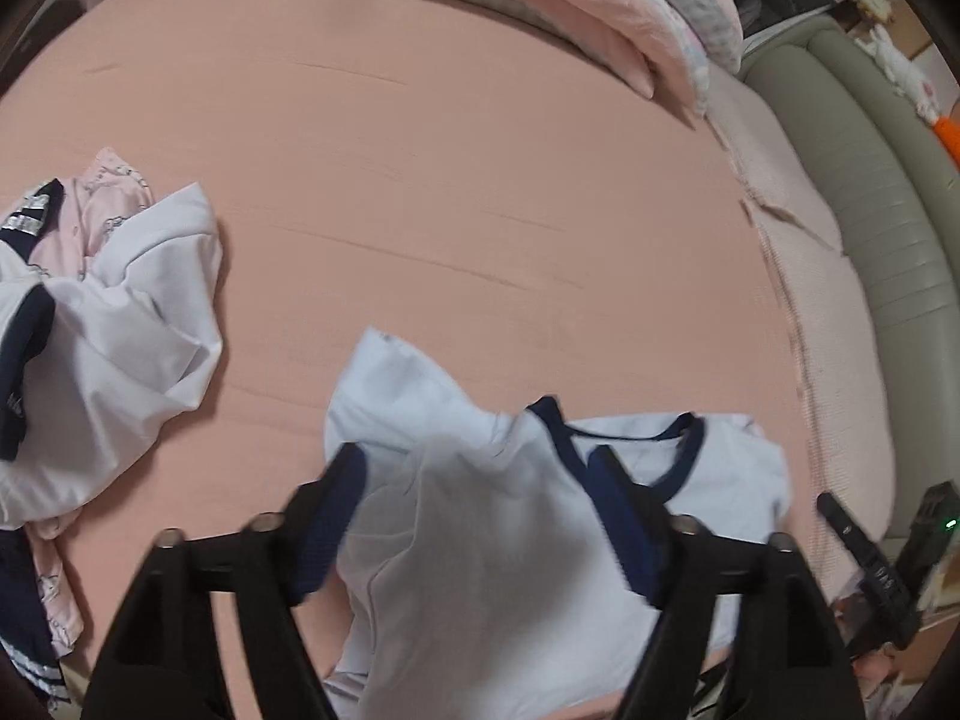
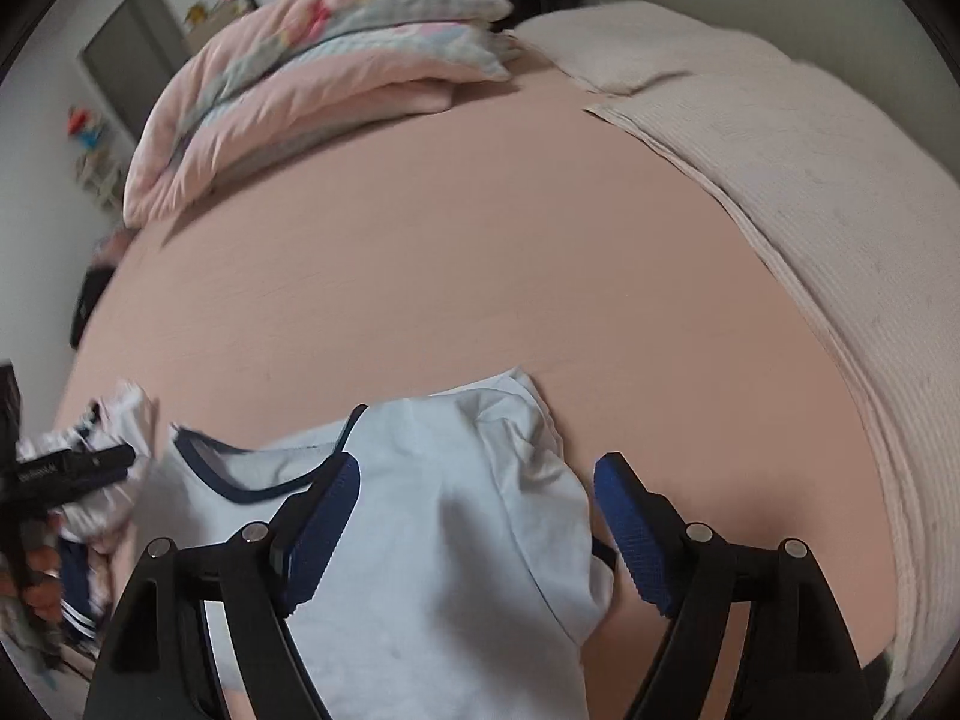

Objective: Fold clothes
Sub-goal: 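Open both grippers and release the folded shirt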

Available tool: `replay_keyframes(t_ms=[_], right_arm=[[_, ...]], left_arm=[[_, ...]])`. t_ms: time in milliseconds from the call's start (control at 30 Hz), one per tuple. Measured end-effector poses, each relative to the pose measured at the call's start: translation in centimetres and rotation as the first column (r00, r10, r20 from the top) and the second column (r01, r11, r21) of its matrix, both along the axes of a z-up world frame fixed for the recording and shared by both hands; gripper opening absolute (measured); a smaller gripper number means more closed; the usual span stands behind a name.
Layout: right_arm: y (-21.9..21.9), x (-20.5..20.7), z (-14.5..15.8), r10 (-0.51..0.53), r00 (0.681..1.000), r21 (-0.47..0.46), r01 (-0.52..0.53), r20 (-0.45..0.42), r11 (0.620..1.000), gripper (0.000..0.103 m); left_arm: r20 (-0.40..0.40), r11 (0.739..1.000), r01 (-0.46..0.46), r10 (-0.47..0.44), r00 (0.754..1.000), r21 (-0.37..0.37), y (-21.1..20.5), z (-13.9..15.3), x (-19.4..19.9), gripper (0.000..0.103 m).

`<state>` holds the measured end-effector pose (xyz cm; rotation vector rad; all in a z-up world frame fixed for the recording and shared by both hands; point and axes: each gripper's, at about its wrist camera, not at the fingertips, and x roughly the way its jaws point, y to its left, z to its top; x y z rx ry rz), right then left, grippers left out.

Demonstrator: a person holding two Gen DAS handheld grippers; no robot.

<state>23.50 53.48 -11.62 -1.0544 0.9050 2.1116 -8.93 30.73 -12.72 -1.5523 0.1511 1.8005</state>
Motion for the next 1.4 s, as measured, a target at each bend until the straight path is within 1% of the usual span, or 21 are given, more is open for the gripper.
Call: replay_keyframes(t_ms=[33,100,200,333,567,667,800,1033,1300,1400], right_arm=[[0.2,0.4,0.1,-0.013,1.0,-0.016,0.013,-0.008,1.0,0.081],[0.4,1.3,0.7,-0.025,1.0,-0.018,0.025,-0.019,1.0,0.081],[-0.1,2.3,1.6,-0.019,1.0,0.019,0.019,-0.003,1.0,0.081],[-1.1,3.2,2.8,0.0,1.0,0.037,0.0,-0.005,0.999,0.081],[-3.4,4.2,5.5,0.03,0.999,0.063,-0.027,-0.036,0.998,0.081],[-5.0,4.6,6.9,0.06,0.998,0.088,-0.057,-0.036,0.994,0.081],[-7.1,5.5,8.9,0.09,0.995,0.125,-0.083,-0.052,0.989,0.081],[-9.6,7.3,10.9,0.109,0.988,0.132,-0.095,-0.106,0.987,0.081],[-12.9,8.8,12.8,0.137,0.984,0.176,-0.115,-0.117,0.978,0.081],[-14.5,9.8,13.4,0.148,0.983,0.213,-0.122,-0.112,0.97,0.081]], left_arm=[[-0.002,1.0,-0.006,0.006,1.0,0.009,-0.2,0.4,-0.1,0.079],[-0.019,1.0,-0.009,0.009,1.0,0.024,-0.6,1.2,-0.1,0.08],[-0.042,0.999,0.016,-0.014,0.999,0.039,-1.1,2.4,0.6,0.08],[-0.062,0.998,0.049,-0.046,0.997,0.046,-1.5,3.6,1.8,0.08],[-0.11,0.995,0.091,-0.085,0.99,0.047,-2.9,5.8,5.2,0.08],[-0.131,0.994,0.099,-0.092,0.987,0.042,-4.1,6.8,6.6,0.08],[-0.143,0.995,0.092,-0.084,0.986,0.049,-5.9,7.7,7.8,0.08],[-0.161,0.994,0.075,-0.062,0.985,0.074,-8.8,9.1,9.8,0.08],[-0.17,0.991,0.066,-0.045,0.984,0.115,-12.1,10.5,12.5,0.08],[-0.205,0.991,0.071,-0.047,0.978,0.116,-13.2,10.9,13.7,0.08]])
